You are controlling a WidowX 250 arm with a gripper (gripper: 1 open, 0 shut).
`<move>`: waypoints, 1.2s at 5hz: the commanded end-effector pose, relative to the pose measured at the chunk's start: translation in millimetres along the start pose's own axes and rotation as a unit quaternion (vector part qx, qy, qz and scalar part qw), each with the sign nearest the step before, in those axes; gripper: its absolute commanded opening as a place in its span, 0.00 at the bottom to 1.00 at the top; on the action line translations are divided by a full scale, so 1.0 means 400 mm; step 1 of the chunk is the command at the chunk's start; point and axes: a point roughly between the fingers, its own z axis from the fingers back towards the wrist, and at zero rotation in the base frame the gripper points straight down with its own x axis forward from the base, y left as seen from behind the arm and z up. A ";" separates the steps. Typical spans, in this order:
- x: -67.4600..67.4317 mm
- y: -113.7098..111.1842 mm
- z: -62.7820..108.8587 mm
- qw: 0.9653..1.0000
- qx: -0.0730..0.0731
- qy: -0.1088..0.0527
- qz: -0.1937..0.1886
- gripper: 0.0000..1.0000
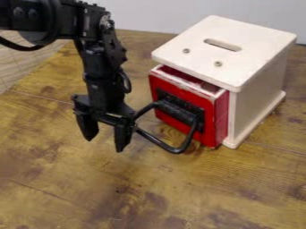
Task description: Close the drawer
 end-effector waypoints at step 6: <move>0.028 -0.051 0.041 0.999 -0.015 -0.031 0.023 1.00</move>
